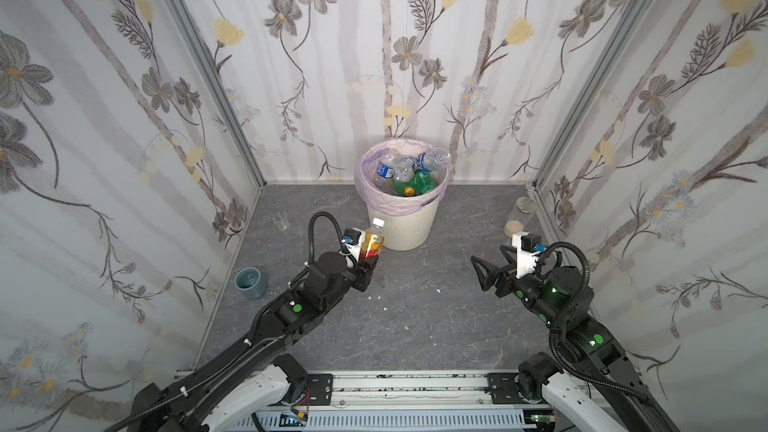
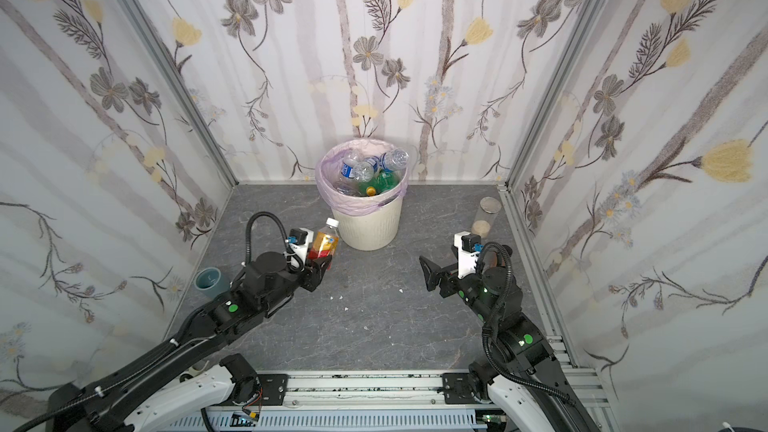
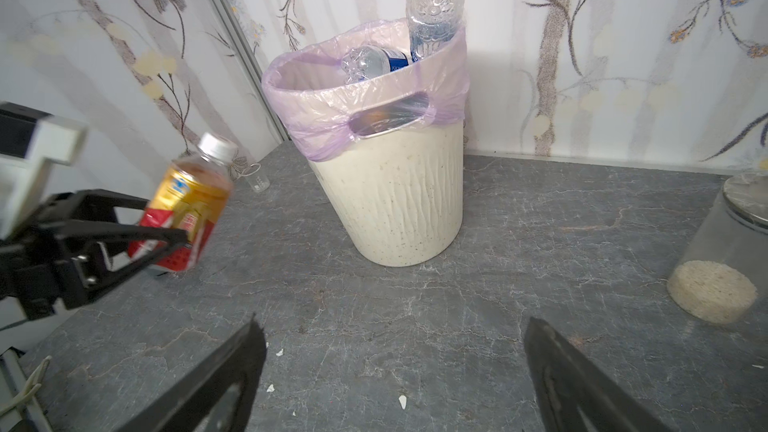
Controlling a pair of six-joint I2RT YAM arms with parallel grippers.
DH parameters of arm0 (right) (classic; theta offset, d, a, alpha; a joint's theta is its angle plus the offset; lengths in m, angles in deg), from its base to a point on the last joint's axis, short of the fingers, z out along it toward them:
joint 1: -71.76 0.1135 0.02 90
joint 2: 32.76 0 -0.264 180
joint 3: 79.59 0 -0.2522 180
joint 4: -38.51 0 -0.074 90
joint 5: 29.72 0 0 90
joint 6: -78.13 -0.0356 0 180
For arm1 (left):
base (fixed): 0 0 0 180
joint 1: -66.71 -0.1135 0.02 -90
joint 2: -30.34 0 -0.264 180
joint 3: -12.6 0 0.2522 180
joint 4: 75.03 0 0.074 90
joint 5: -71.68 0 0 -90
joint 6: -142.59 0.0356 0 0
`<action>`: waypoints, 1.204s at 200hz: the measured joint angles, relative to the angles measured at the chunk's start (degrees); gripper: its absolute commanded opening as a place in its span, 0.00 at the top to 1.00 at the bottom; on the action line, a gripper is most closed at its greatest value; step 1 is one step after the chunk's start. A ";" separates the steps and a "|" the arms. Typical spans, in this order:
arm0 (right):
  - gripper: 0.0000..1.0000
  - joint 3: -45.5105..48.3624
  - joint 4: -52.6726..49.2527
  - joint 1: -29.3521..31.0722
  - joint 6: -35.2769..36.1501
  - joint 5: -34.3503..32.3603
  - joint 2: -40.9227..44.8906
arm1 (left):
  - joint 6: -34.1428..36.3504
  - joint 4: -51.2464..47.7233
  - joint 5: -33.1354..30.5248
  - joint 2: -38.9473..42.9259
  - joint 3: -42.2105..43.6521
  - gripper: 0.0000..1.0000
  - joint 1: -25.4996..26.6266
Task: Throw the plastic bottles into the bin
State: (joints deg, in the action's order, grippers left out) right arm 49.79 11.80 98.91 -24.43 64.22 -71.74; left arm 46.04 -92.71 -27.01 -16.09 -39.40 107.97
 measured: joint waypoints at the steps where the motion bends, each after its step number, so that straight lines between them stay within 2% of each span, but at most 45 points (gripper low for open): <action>1: 0.04 0.00 0.02 0.00 0.00 0.00 -0.07 | -0.09 -0.02 -0.20 0.48 -0.17 0.50 -0.02; 32: 0.05 -0.52 0.46 0.11 0.00 0.00 -2.64 | -0.83 -0.66 -3.28 6.14 -6.05 0.53 0.13; 83: 0.06 -2.62 1.14 0.15 -0.48 0.20 -5.27 | -0.59 -1.22 -4.46 4.42 -18.25 0.52 0.66; 108: 0.06 -2.97 1.16 0.15 -1.14 0.20 -5.73 | 0.72 -0.63 -5.66 -1.29 -25.46 0.48 0.63; 135: 0.06 -4.15 1.25 0.26 -1.92 0.24 -6.64 | 2.14 -0.94 -4.79 -14.23 -35.95 0.46 -0.59; 143: 0.06 -4.55 1.25 0.31 -1.95 0.33 -6.88 | 2.29 -0.83 -3.74 -18.97 -39.69 0.38 -2.32; 153: 0.06 -4.94 1.36 0.33 -2.03 0.50 -7.13 | 2.23 -1.22 -2.62 -24.13 -43.74 0.09 -4.79; 159: 0.06 -5.16 1.36 0.37 -2.36 0.68 -7.17 | 2.08 -1.07 -2.47 -26.95 -45.90 0.01 -5.95; 176: 0.06 -5.46 1.36 0.48 -2.38 0.94 -7.08 | 1.75 -1.95 -2.19 -33.64 -50.64 0.00 -7.48; 191: 0.06 -5.46 0.76 0.48 -2.43 1.40 -6.47 | 1.33 -3.98 -1.25 -35.76 -51.21 0.00 -7.63; 241: 0.06 -5.73 0.44 0.48 -2.99 2.14 -4.59 | -0.94 -5.84 -0.66 -31.41 -45.83 0.00 -9.14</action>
State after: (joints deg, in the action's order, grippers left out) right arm 44.06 12.24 99.39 -27.43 66.36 -76.33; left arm 45.10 -98.55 -27.67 -47.50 -85.23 98.83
